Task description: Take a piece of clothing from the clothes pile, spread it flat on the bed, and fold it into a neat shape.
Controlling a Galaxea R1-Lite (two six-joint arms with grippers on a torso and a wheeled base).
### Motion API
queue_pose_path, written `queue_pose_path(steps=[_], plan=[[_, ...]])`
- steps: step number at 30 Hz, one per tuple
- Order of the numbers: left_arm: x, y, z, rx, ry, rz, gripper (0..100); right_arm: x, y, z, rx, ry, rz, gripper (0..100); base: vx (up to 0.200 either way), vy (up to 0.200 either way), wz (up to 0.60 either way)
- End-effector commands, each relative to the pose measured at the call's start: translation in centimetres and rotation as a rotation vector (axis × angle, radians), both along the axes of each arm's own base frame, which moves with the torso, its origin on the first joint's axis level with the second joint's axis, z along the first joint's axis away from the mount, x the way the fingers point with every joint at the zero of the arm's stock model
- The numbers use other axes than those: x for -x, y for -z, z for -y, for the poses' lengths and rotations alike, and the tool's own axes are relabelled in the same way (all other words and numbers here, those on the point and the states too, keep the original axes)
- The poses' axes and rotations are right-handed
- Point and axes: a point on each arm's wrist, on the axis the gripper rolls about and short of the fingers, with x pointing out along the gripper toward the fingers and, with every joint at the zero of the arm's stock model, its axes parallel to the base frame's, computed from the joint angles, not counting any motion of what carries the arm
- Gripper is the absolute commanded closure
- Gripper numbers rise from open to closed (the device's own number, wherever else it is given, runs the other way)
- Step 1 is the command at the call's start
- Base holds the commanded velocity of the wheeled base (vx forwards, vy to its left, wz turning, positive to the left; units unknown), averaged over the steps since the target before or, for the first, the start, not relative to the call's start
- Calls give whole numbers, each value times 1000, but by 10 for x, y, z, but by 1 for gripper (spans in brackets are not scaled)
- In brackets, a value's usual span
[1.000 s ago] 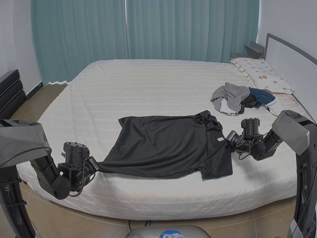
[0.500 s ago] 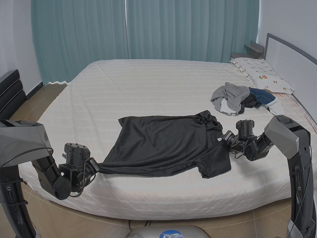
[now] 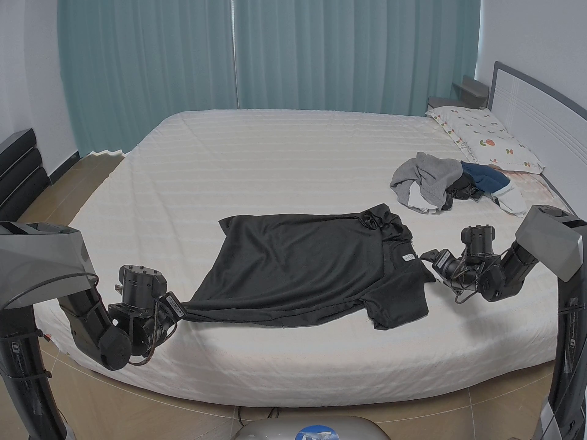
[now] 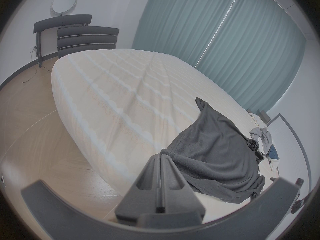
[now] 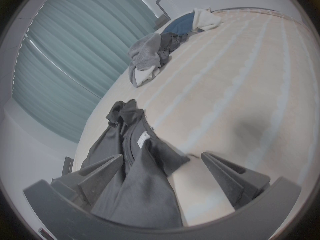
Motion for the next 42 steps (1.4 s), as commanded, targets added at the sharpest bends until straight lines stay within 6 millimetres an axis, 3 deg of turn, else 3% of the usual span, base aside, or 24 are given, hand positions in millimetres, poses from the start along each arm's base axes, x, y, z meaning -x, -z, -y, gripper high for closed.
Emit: queue_pose_path(steps=[1,7,18,19,23,33,38,42], plan=[[2,-1,0,1,1,1,100,32,-10,1,-26,-67,-20,0,0,0,0],[3,-1,0,1,4,-4,100,51,6,-10,-12,-161,-80,0,0,0,0],[3,0,0,-1,6,-7,100,50,22,-36,-7,-226,-115,0,0,0,0],[3,0,0,0,7,-8,100,50,22,-37,-7,-228,-121,100,0,0,0],[4,1,0,-1,7,-15,100,54,19,-35,1,-221,-165,100,0,0,0],[13,5,0,-31,31,-52,100,84,-23,-3,32,-197,-240,100,0,0,0],[24,9,0,-81,77,-98,100,103,-29,18,71,-180,-266,100,0,0,0],[35,14,4,-116,121,-136,100,123,-23,30,136,-213,-322,100,0,0,0]])
